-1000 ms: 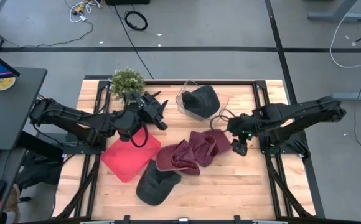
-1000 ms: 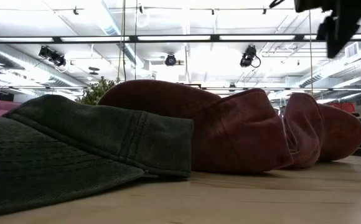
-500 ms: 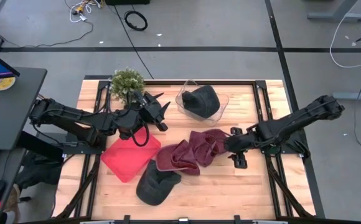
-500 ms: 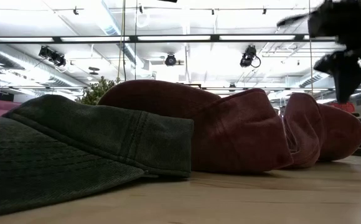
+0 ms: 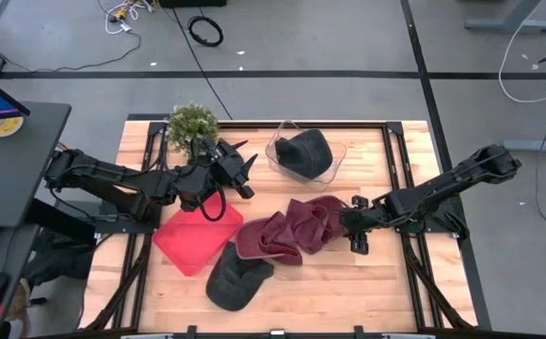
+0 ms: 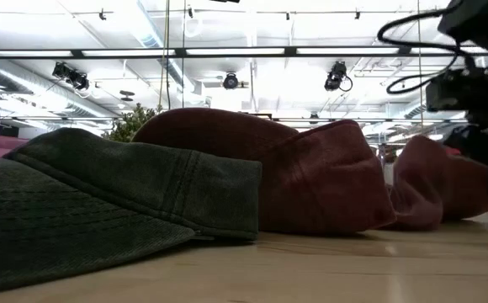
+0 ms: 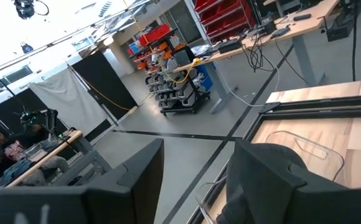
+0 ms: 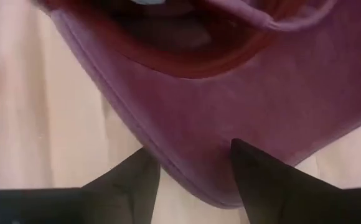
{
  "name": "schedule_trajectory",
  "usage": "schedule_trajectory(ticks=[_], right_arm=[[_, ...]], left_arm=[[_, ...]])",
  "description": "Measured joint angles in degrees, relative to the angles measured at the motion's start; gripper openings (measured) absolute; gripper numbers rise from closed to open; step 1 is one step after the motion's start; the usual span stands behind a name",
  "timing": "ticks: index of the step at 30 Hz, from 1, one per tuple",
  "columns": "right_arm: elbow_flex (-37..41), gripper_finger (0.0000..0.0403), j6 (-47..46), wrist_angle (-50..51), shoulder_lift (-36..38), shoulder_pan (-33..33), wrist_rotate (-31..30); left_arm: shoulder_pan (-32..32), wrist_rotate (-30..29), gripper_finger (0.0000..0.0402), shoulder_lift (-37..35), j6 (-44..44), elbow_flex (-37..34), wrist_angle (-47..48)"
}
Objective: Pick & Place hat
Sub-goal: Put the right red cap into the red bin
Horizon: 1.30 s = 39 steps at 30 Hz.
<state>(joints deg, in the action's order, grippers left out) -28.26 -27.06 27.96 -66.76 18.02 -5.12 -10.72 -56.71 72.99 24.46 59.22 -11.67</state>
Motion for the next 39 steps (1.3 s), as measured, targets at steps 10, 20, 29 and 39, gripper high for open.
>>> schedule_trajectory(ticks=[10, 20, 29, 39], right_arm=[[-5.46, 0.0017, -10.61, 4.29, 0.13, -1.28, 5.05], [-26.47, 0.0004, -4.81, 23.18, 2.89, -1.31, 6.72], [-38.75, 0.0004, -6.38, 28.5, 5.9, -1.54, 8.19], [-45.94, 0.0004, -10.37, 28.02, 8.11, -5.75, 19.26]], left_arm=[[0.0, 0.0, 0.0199, 0.0, 0.1, 0.0, -0.03], [-0.09, -1.51, 0.0199, 0.0, 0.12, 0.0, -0.05], [-1.12, 4.05, 0.0199, 0.0, -1.55, 0.0, -0.43], [0.29, 27.65, 0.0199, 0.0, -13.55, 5.93, 4.88]])
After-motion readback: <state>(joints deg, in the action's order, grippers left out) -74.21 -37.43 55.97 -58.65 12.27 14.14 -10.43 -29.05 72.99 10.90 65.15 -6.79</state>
